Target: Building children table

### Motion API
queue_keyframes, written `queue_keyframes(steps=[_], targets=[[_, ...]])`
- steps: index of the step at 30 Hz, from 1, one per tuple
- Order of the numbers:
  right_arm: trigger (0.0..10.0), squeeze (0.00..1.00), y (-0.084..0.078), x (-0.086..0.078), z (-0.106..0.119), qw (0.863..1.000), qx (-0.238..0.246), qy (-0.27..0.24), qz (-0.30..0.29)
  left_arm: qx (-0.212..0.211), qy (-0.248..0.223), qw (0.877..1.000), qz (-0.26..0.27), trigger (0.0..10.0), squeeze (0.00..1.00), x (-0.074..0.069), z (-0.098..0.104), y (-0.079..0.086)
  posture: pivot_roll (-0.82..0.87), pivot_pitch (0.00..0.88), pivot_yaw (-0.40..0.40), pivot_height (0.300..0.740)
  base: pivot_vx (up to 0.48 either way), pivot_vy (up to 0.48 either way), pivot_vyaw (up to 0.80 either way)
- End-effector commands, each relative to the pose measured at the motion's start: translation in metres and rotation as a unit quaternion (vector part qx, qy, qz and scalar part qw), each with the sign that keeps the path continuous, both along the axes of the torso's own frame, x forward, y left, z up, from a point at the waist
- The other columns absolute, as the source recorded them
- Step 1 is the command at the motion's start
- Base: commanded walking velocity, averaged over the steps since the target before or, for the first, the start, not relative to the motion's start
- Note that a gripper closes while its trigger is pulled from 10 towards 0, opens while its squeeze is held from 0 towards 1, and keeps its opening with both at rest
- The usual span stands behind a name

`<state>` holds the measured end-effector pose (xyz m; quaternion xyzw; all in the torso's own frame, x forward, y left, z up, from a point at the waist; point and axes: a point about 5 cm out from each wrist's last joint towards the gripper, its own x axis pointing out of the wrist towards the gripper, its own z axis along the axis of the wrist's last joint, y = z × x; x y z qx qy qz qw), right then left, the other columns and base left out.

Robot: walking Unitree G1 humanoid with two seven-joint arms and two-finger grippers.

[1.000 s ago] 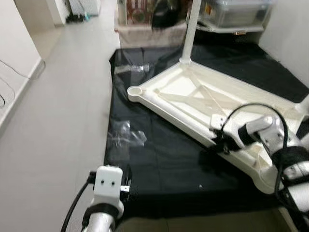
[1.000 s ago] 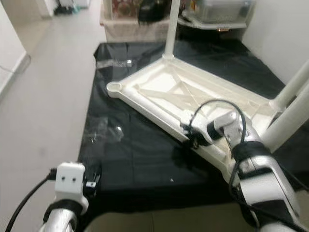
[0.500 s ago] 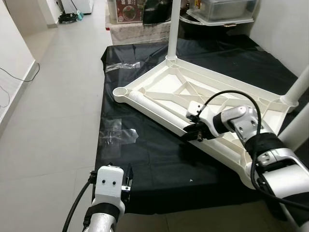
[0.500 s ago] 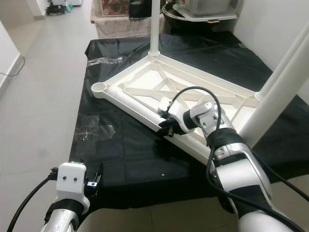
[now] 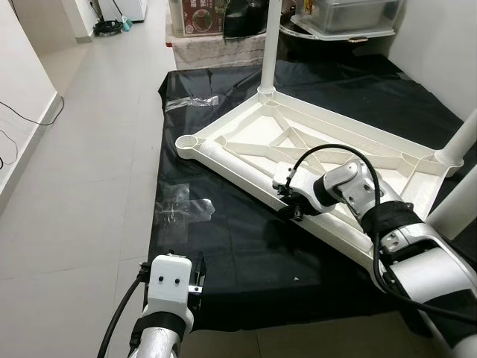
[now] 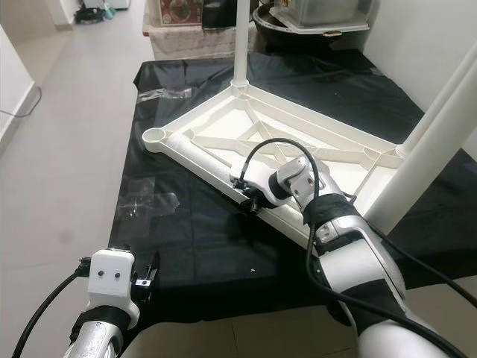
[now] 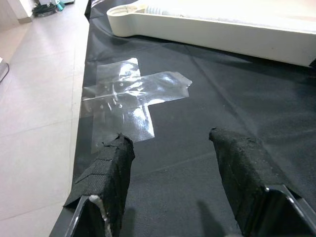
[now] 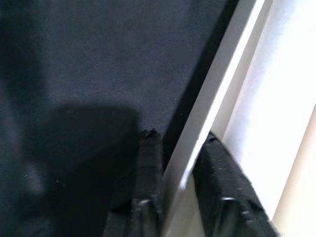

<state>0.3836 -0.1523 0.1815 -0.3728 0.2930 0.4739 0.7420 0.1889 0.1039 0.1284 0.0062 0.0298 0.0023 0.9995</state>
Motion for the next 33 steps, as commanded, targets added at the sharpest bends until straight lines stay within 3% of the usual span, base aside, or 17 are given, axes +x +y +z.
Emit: queue_keyframes(steps=[1, 20, 25, 33], targets=[[0.0, 0.00, 0.005, -0.009, -0.025, 0.998, -0.027, 0.048, 0.023, -0.033, 0.002, 0.999, -0.015, 10.0, 0.00, -0.002, 0.001, -0.018, -0.07, 0.129, -0.022, 0.740, 0.000, 0.000, 0.00], [0.0, 0.00, 0.001, -0.011, -0.014, 0.995, -0.025, 0.050, 0.083, -0.031, 0.001, 0.999, -0.014, 10.0, 0.00, -0.002, 0.000, -0.018, -0.07, 0.112, -0.029, 0.740, 0.000, 0.000, 0.00], [0.0, 0.00, 0.003, -0.008, -0.005, 0.996, -0.004, 0.043, 0.080, -0.030, 0.001, 0.999, -0.014, 10.0, 0.00, -0.001, -0.001, -0.018, -0.07, 0.098, -0.032, 0.740, 0.000, 0.000, 0.00], [0.0, 0.00, -0.006, -0.011, -0.005, 0.989, -0.049, 0.010, 0.140, -0.032, 0.000, 0.999, -0.011, 10.0, 0.00, -0.001, -0.001, -0.019, -0.07, 0.096, -0.040, 0.740, 0.000, 0.000, 0.00]])
